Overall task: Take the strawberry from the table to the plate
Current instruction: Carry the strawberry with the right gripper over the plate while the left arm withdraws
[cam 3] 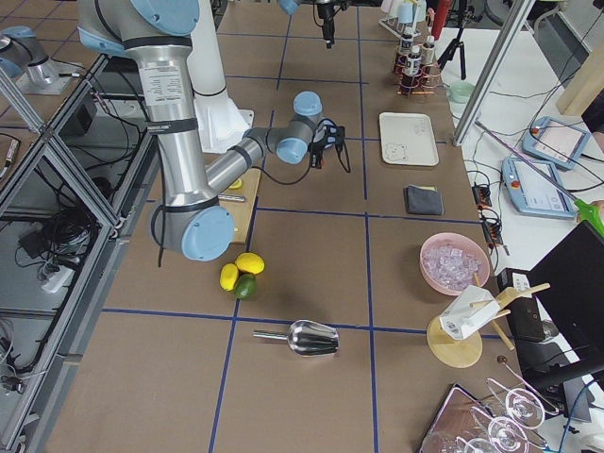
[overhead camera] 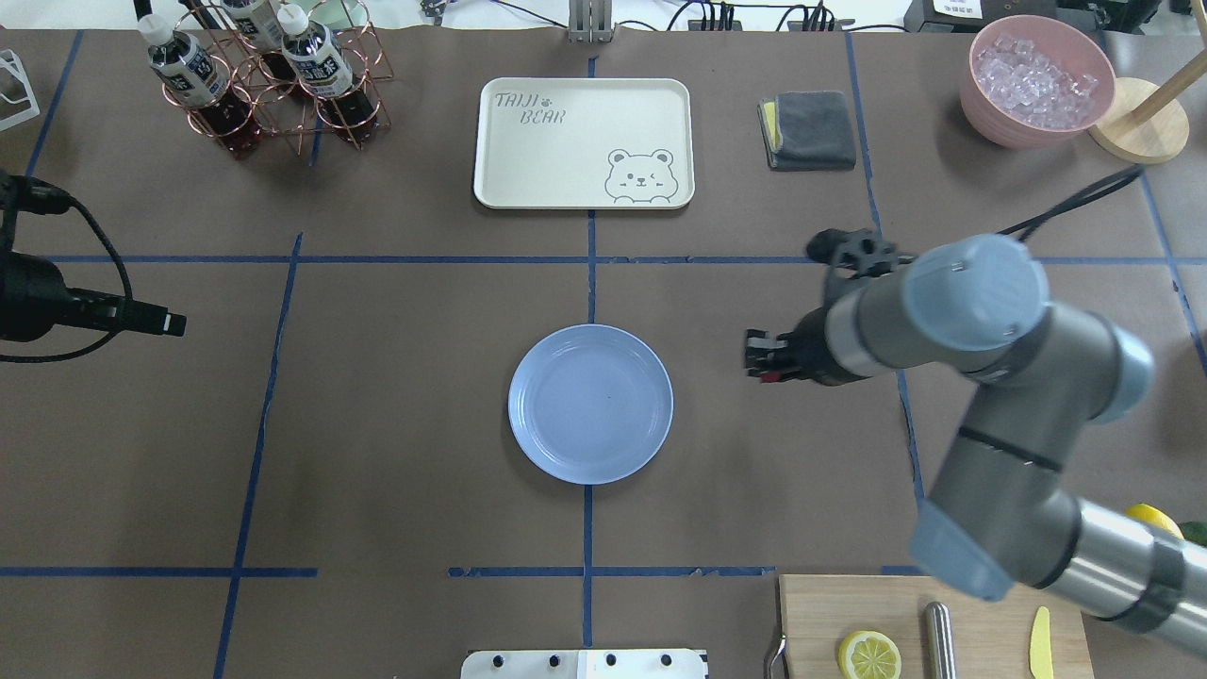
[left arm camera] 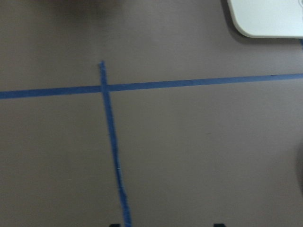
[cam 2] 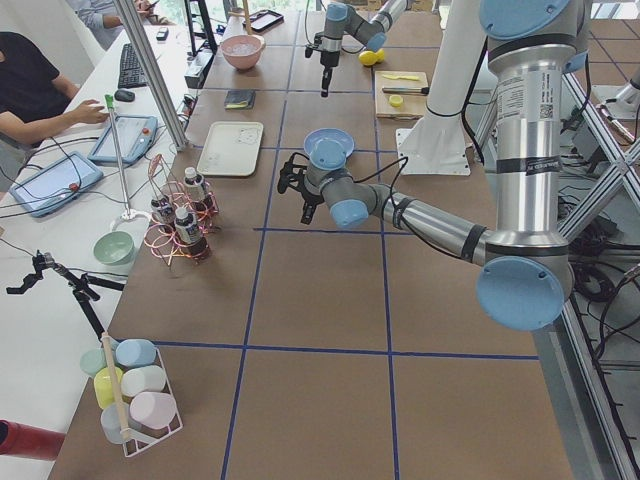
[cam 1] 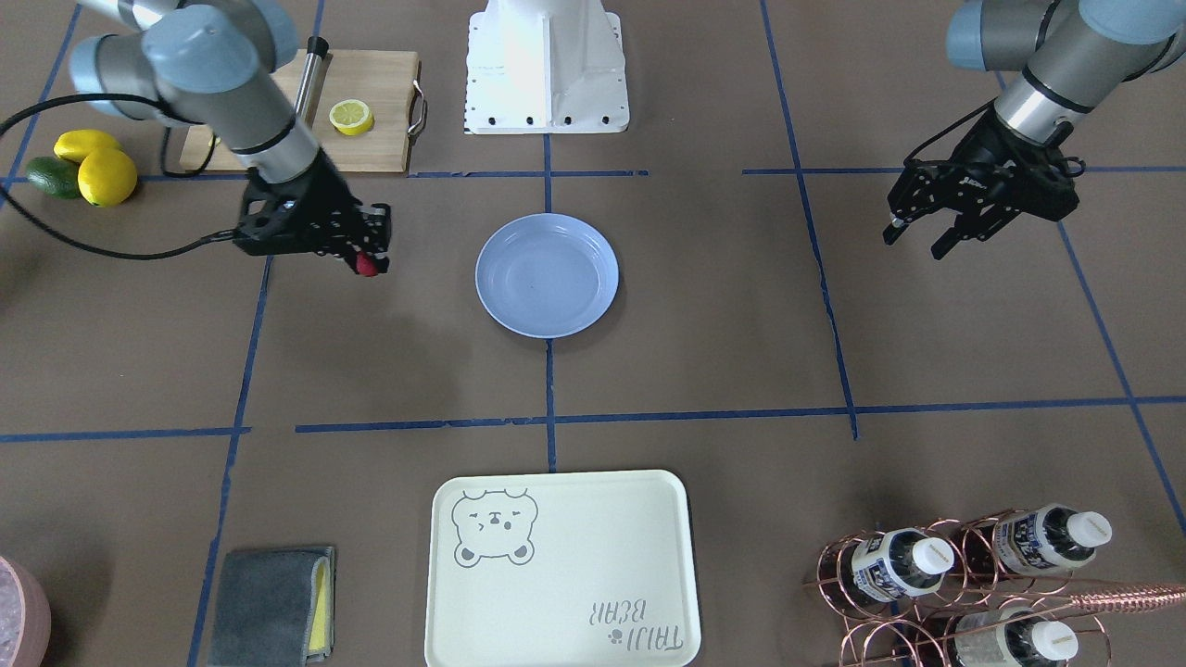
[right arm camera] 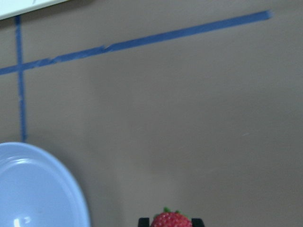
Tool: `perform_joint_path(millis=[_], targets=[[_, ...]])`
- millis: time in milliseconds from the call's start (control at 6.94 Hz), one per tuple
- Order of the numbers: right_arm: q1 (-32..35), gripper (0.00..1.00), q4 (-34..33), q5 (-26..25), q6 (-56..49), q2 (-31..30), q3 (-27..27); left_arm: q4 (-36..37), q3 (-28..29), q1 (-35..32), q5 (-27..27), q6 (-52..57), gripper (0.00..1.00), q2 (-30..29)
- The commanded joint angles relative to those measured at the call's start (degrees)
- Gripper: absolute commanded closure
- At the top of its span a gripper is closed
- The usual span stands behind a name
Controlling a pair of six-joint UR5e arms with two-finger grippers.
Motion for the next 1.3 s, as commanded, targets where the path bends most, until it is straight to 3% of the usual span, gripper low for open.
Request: perform_joint_path(millis=[0, 144, 432, 1153], targets=[[-8.47, 1.00, -11.78, -7.74, 8.95, 16.86, -6.08, -0.05, -0.05, -0.77, -0.07, 1.52, 0.24, 1.03], [-9.10, 1.00, -11.80, -9.06, 10.47, 21.80, -12.31, -0.05, -0.05, -0.77, -0.07, 1.52, 0.23, 1.03], [-9.46, 1.00, -11.71, -10.48, 10.48, 25.80, -18.51, -0.05, -0.23, -0.77, -0.07, 1.34, 0.20, 0.95], [-9.54, 1.00, -11.62, -11.45, 9.51, 25.19, -22.30, -0.05, -0.49, -0.68, -0.07, 0.81, 0.19, 0.68]])
